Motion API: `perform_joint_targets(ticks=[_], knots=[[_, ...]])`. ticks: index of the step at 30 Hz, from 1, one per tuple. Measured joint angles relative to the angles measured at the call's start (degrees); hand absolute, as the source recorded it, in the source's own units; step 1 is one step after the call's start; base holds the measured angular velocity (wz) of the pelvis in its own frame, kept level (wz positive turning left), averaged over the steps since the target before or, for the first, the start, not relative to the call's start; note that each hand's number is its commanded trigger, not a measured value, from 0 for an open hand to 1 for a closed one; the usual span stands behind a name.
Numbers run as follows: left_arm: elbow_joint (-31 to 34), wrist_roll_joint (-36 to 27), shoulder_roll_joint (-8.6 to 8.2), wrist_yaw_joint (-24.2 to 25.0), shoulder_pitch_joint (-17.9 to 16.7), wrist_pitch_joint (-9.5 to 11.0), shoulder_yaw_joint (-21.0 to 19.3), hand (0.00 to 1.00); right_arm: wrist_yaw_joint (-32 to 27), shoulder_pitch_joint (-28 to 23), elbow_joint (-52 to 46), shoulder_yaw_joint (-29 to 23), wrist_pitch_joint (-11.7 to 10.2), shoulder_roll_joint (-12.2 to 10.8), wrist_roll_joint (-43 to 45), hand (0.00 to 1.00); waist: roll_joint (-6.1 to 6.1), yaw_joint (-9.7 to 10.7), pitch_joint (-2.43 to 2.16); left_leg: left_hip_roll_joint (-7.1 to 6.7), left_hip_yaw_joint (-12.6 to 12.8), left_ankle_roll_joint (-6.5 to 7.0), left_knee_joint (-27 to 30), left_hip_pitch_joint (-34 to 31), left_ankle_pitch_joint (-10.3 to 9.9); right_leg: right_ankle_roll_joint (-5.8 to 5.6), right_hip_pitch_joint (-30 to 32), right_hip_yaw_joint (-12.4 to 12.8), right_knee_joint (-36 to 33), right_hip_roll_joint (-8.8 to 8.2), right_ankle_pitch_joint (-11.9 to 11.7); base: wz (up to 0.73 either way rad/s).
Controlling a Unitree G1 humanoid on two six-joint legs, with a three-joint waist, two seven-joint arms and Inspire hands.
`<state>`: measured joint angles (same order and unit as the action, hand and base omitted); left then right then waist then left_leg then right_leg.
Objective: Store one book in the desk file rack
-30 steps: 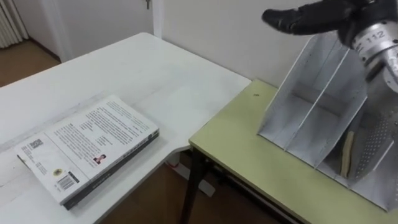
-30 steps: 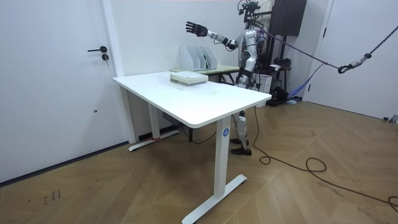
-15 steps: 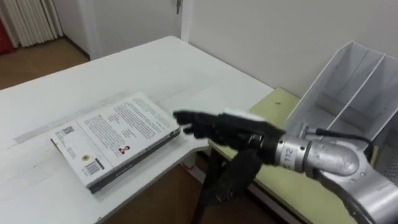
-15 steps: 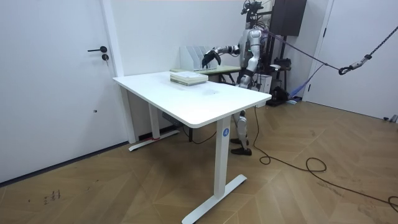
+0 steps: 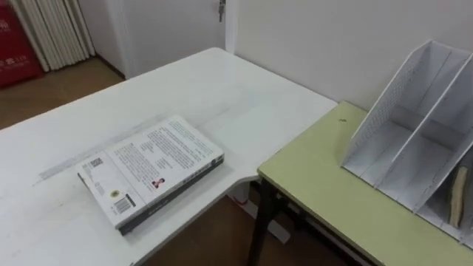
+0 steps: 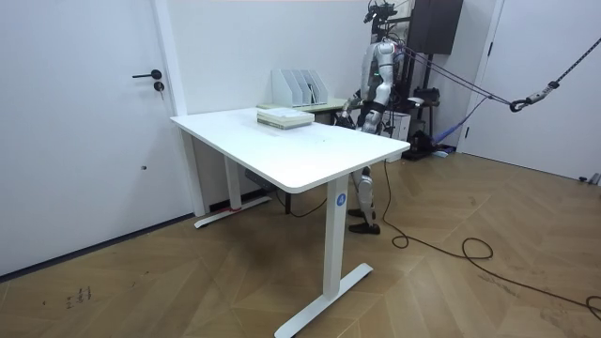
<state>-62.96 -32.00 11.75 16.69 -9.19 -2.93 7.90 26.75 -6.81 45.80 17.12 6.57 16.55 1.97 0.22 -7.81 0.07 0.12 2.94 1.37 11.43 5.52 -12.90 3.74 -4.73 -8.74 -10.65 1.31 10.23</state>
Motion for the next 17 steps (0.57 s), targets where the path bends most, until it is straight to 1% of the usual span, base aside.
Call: perform_joint_targets(ticks=[1, 2, 3, 4, 7, 8, 10, 11, 13, 17], knots=[[0.0, 0.3, -0.08, -0.3, -0.5, 0.6, -0.8, 0.00, -2.0, -0.3, 3.7, -3.0, -0.9, -1.2, -1.0, 0.00, 0.09, 0.4, -0.05, 0.02, 0.0, 0.01, 0.0, 0.0, 0.0, 0.06, 0.0, 0.0, -0.1, 0.00, 0.1, 0.00], [-0.2, 0.4, -0.08, -0.3, -1.0, 0.9, -1.4, 0.00, -2.9, -0.3, 5.4, -4.4, -1.6, -1.7, -2.0, 0.00, 0.01, 0.7, -0.06, 0.04, 0.0, -0.02, 0.0, 0.0, 0.1, 0.10, 0.0, -0.1, 0.1, 0.00, 0.2, 0.10], [-1.0, 0.5, -0.10, -0.3, -1.7, 1.4, -2.6, 0.00, -4.6, -0.3, 9.4, -6.5, -3.6, -2.6, -4.0, 0.00, -0.17, 1.6, -0.15, 0.03, 0.0, -0.04, 0.0, 0.2, 0.1, 0.08, -0.3, -0.5, 0.4, -0.01, 0.3, 0.26], [-1.8, 0.7, -0.11, -0.3, -2.0, 1.5, -3.6, 0.00, -6.4, -0.3, 12.9, -9.3, -4.3, -3.2, -5.6, 0.00, -0.34, 2.6, -0.24, 0.02, 0.0, -0.06, 0.0, 0.3, 0.1, 0.04, -0.8, -1.2, 0.9, -0.06, 0.4, 0.32], [-1.5, 1.3, -0.10, -0.8, -3.9, 1.6, -6.1, 0.00, -10.3, -0.3, 20.2, -14.2, -4.6, -3.0, -11.1, 0.00, -0.65, 3.6, -0.24, -0.07, 0.1, -0.05, 0.2, 0.2, 0.1, -0.09, -1.2, -2.0, 1.1, -0.21, 0.5, 0.20], [-1.4, 1.3, -0.09, -1.0, -4.1, 1.6, -6.5, 0.00, -10.9, -0.3, 21.2, -14.5, -4.6, -3.0, -12.1, 0.00, -0.73, 3.8, -0.24, -0.07, 0.1, -0.06, 0.2, 0.2, 0.1, -0.10, -1.2, -2.1, 1.1, -0.22, 0.5, 0.09], [-1.4, 2.2, -0.09, -1.2, -4.4, 1.5, -7.6, 0.00, -11.9, 0.0, 23.5, -15.3, -4.7, -3.0, -14.5, 0.00, -0.59, 4.6, -0.05, -0.07, 0.0, -0.06, 0.3, 0.2, 0.1, -0.10, -1.3, -2.3, 1.2, -0.23, 0.5, 0.05], [-1.5, 2.6, -0.06, -1.3, -4.5, 1.5, -7.7, 0.00, -12.1, 0.0, 23.7, -15.3, -4.7, -3.0, -15.0, 0.00, -0.59, 4.6, -0.03, -0.07, 0.0, -0.06, 0.3, 0.2, 0.1, -0.10, -1.4, -2.4, 1.2, -0.24, 0.5, 0.03], [-1.4, 5.6, 0.12, -1.2, -4.0, 1.5, -8.2, 0.00, -12.6, -0.3, 24.8, -16.0, -4.7, -3.1, -15.7, 0.00, -0.45, 4.9, 0.03, -0.51, -0.2, -0.06, 0.5, 0.1, 0.1, -0.17, -1.3, -2.3, 1.1, -0.27, 0.5, 0.05], [-1.2, 9.8, -0.04, -1.2, -3.6, 1.5, -10.1, 0.00, -13.7, -1.1, 24.6, -17.0, -4.8, -3.5, -17.2, 0.00, -0.40, 5.1, 0.02, -0.54, -0.2, -0.04, 0.7, 0.0, 0.1, -0.25, -1.3, -2.1, 1.0, -0.30, 0.6, 0.01]])
